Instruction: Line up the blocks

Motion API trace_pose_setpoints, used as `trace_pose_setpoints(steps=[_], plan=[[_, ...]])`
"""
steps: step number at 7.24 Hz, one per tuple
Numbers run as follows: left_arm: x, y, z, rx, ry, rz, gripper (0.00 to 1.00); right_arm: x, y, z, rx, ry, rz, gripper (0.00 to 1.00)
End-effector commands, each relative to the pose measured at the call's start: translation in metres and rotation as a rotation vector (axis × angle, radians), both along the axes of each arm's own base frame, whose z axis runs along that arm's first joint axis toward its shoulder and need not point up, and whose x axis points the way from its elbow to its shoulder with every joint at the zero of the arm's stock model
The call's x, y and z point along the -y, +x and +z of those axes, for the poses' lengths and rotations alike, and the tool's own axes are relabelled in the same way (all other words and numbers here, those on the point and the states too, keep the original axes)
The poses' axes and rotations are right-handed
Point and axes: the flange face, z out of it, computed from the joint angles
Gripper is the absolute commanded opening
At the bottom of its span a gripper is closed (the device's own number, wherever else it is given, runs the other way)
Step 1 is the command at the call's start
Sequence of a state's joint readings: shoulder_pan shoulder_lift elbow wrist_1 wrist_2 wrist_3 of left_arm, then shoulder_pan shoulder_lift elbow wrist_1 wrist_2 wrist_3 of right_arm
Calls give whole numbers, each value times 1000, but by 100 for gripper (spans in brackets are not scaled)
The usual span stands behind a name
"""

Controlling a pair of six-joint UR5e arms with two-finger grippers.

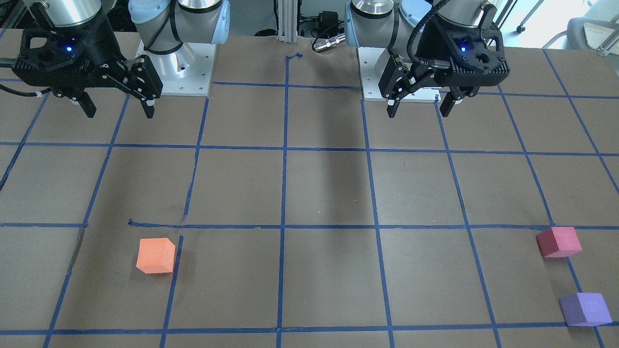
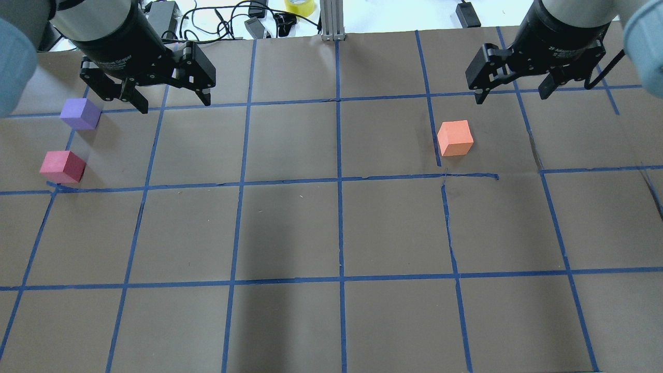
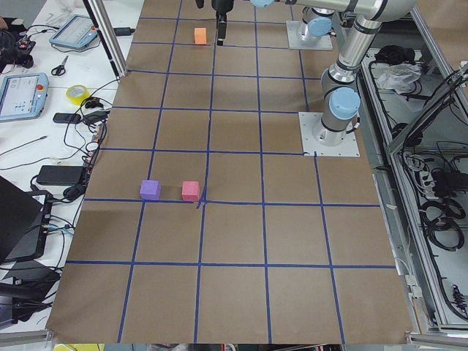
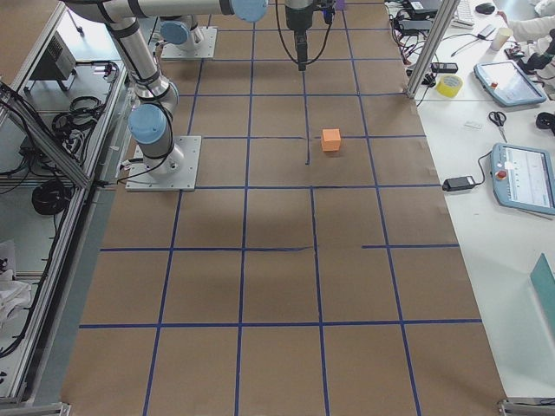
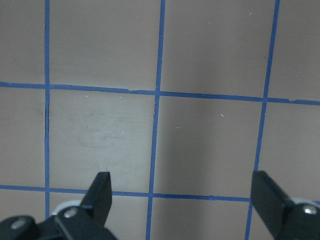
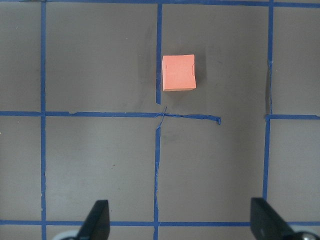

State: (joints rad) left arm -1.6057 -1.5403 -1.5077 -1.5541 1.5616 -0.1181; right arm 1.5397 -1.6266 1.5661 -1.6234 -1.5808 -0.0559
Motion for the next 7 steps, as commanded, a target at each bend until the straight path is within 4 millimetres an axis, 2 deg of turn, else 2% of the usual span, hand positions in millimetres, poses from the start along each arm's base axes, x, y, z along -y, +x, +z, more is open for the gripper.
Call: trace_pose_setpoints(steps=[1, 4, 5, 6, 7], plan=[[-1, -1, -2, 0, 4, -2, 100, 1, 0, -1, 1, 0, 0, 100], [-8, 0, -8, 2, 17, -2, 100, 5, -5, -5, 4, 9, -11, 99], [-6, 1, -9, -9, 16, 2, 100, 2, -9, -8, -13, 30, 15, 100], [-1, 0, -10, -22, 14, 2, 100, 8, -10, -8, -23, 19, 71, 100], [-2, 0, -11, -24, 18, 2, 100, 24, -15, -29, -19, 55, 72, 100]])
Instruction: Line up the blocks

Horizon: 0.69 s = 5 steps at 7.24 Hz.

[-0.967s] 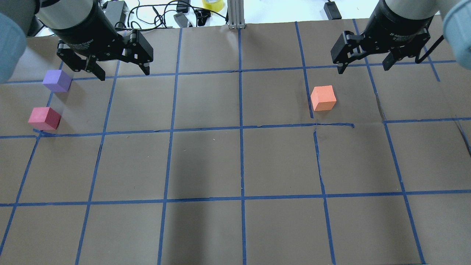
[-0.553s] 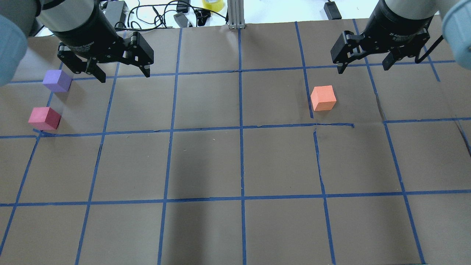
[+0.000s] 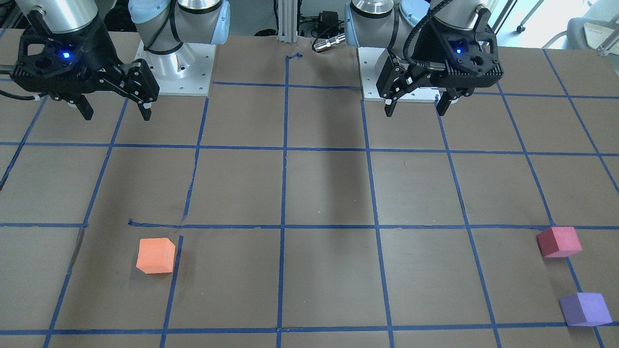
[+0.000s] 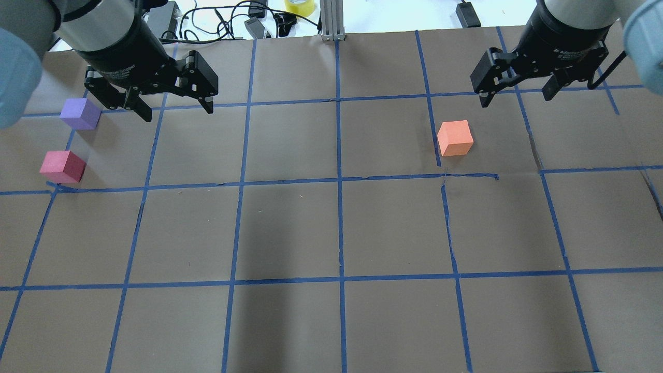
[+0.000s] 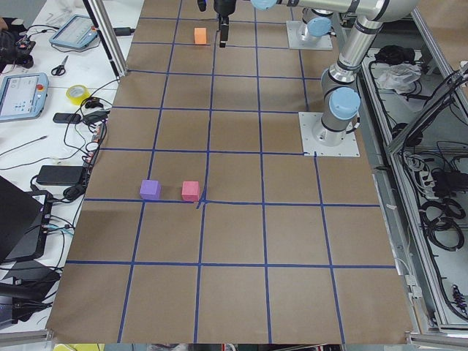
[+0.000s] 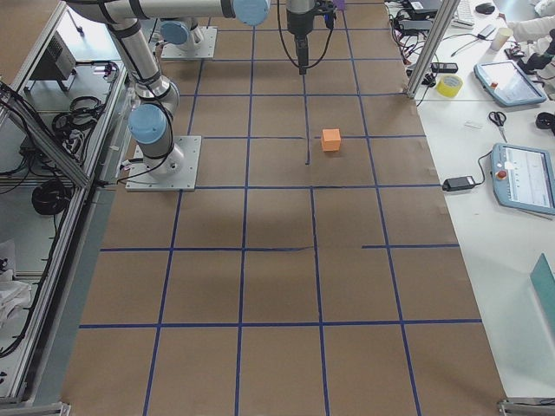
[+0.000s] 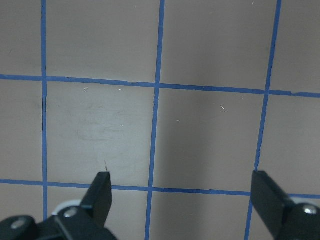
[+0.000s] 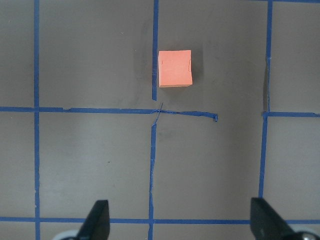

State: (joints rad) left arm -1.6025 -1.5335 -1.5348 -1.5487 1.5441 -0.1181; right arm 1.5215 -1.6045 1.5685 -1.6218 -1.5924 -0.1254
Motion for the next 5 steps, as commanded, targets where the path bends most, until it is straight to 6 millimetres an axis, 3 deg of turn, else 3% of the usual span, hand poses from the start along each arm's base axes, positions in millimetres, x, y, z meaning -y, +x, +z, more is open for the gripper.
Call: trace_pose_setpoints(steps=[1, 3, 5], plan=[[1, 0, -2, -5, 2, -1, 100, 49, -16, -48, 4, 41, 7, 100], [-1, 0, -1, 1, 2, -2, 100, 110, -25, -99, 16, 80, -6, 100], [-2, 0, 0, 5, -1, 0, 100, 162, -28, -177, 14, 51, -11, 100]])
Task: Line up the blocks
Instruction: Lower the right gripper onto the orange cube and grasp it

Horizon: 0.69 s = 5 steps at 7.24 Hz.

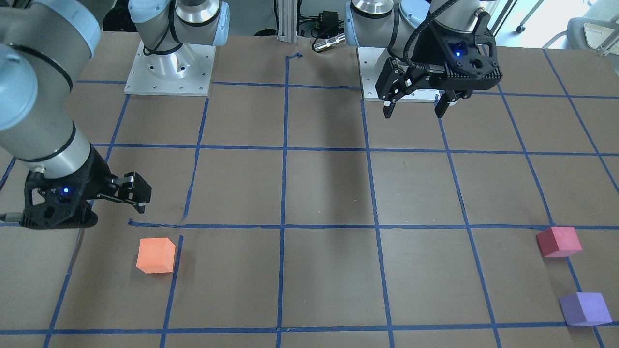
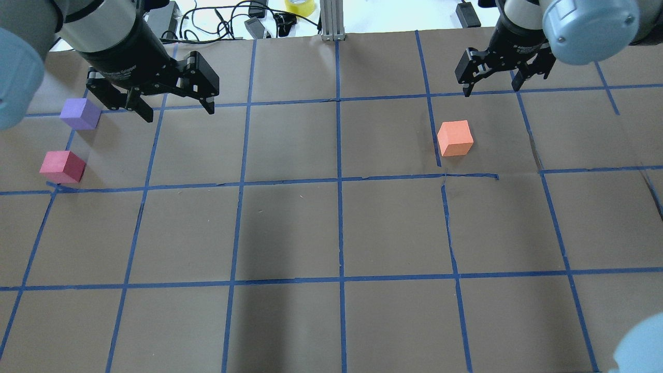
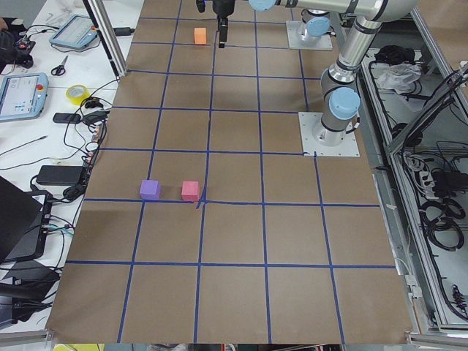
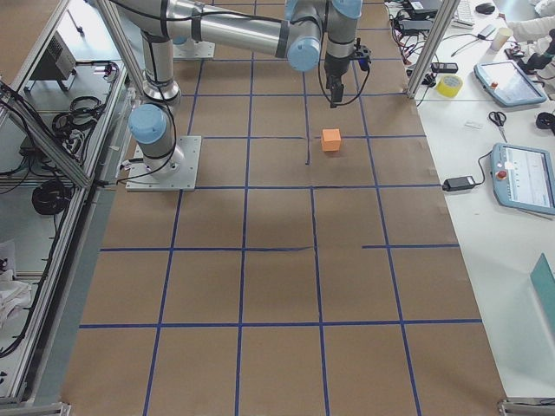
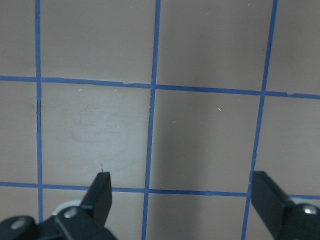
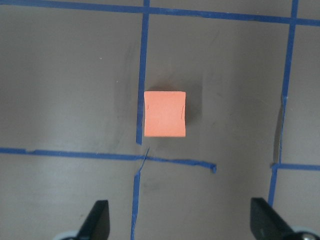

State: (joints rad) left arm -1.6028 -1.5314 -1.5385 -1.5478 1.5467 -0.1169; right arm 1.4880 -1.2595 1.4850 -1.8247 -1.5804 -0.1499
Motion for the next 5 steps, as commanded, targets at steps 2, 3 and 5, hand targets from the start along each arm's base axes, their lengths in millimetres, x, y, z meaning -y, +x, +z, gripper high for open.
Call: trace_pose_setpoints(steps=[2, 3, 5], plan=[[-1, 0, 2, 4, -4, 1, 100, 45, -1, -108, 5, 21, -4, 100], [-1, 1, 2, 2, -4, 3, 100, 56, -1, -129, 20, -2, -4, 100], [-2, 1, 2, 5, -5, 2, 100, 54, 7, -156, 23, 50, -12, 100]])
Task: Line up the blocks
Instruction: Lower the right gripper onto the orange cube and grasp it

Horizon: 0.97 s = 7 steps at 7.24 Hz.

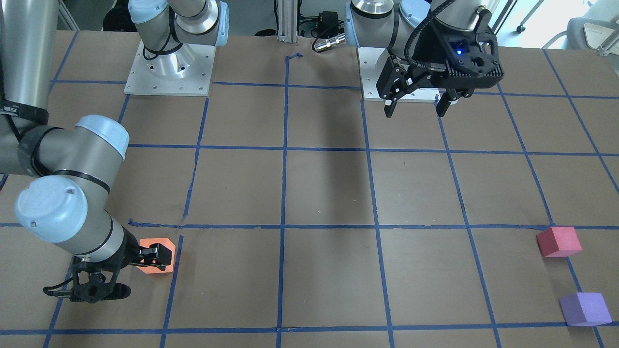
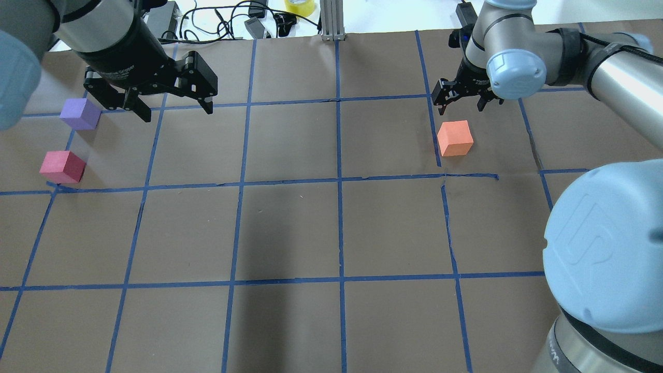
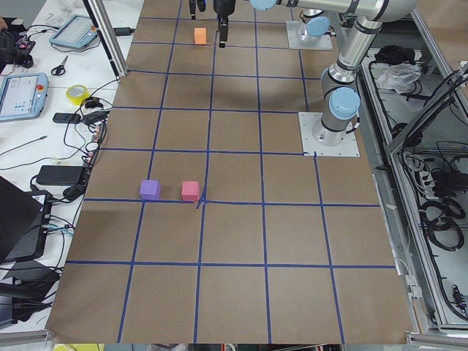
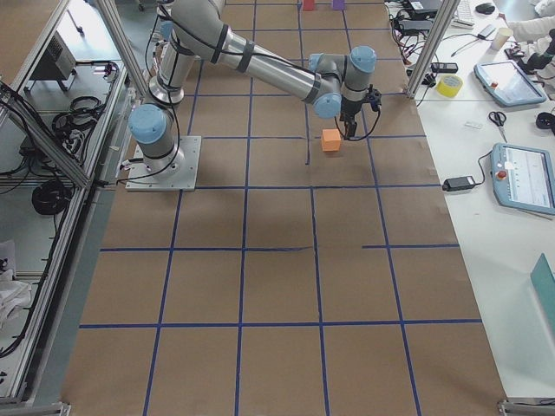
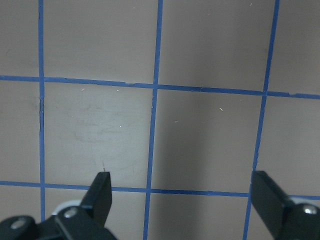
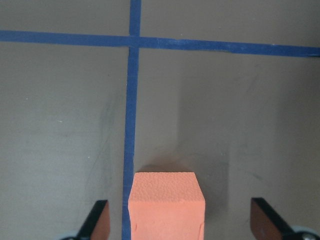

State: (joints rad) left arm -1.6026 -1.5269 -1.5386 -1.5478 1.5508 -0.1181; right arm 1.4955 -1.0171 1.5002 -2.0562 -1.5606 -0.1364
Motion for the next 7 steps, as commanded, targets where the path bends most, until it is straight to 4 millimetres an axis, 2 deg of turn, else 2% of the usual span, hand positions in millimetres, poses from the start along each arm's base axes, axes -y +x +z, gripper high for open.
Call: trace_pose_setpoints(steps=[1, 2, 3, 4, 5, 6, 7], plan=[[0, 0, 0, 2, -1, 0, 100, -12, 3, -31, -8, 66, -42, 100], [0, 0, 0, 2, -1, 0, 100, -21, 3, -44, -9, 92, -41, 100], [0, 0, 0, 2, -1, 0, 100, -24, 4, -48, -11, 103, -39, 100], [0, 0, 0, 0, -1, 0, 100, -24, 4, -45, -12, 91, -40, 100], [0, 0, 0, 0, -1, 0, 100, -21, 4, -44, -9, 82, -36, 82], [0, 0, 1, 0, -2, 0, 100, -20, 4, -44, -9, 78, -36, 56], [0, 1, 0, 0, -1, 1, 100, -22, 5, -48, -7, 86, -38, 39]])
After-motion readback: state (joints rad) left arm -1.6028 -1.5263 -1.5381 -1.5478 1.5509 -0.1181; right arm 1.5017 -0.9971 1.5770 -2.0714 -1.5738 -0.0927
